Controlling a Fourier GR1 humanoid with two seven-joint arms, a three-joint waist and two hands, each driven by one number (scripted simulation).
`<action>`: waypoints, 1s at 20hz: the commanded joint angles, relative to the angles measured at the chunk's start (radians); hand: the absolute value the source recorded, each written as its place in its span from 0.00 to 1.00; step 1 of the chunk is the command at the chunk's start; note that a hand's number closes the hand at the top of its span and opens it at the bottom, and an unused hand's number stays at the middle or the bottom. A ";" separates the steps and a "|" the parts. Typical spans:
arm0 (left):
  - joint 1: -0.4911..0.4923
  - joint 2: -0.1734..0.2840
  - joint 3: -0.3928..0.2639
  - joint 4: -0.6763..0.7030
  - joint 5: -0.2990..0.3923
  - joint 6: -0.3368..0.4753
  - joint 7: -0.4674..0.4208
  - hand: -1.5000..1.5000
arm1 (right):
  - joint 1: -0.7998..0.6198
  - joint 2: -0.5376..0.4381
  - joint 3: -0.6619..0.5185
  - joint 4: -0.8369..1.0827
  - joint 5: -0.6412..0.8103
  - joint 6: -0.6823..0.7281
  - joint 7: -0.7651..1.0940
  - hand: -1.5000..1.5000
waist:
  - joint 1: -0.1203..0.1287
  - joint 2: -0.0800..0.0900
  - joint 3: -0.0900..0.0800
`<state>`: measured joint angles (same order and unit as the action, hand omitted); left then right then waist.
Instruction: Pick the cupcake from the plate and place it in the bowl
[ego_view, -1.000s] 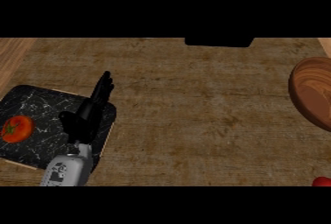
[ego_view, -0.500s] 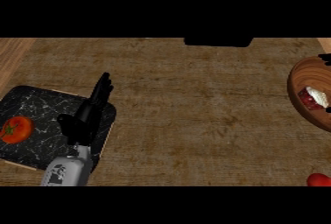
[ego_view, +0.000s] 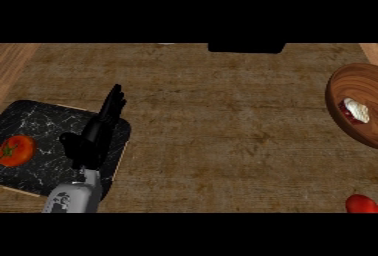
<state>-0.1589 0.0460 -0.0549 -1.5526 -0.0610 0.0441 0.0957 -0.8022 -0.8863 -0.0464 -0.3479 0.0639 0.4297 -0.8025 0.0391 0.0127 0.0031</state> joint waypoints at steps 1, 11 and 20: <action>0.045 0.002 -0.006 -0.003 0.008 -0.020 -0.043 0.50 | -0.027 -0.047 -0.038 0.063 -0.052 0.238 -0.020 0.00 | -0.008 -0.003 -0.001; 0.030 0.015 0.013 -0.018 0.006 -0.011 -0.027 0.50 | 0.050 -0.114 -0.077 0.079 -0.133 0.445 -0.012 0.00 | -0.009 0.000 0.004; -0.009 -0.014 0.002 -0.009 0.001 0.013 0.024 0.50 | 0.131 -0.135 -0.068 0.012 -0.170 0.497 0.006 0.00 | -0.014 0.004 0.007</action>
<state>-0.1712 0.0399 -0.0427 -1.5500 -0.0556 0.0508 0.0985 -0.7175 -1.0139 -0.1139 -0.3428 -0.0932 0.6911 -0.6220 0.0246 0.0191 0.0095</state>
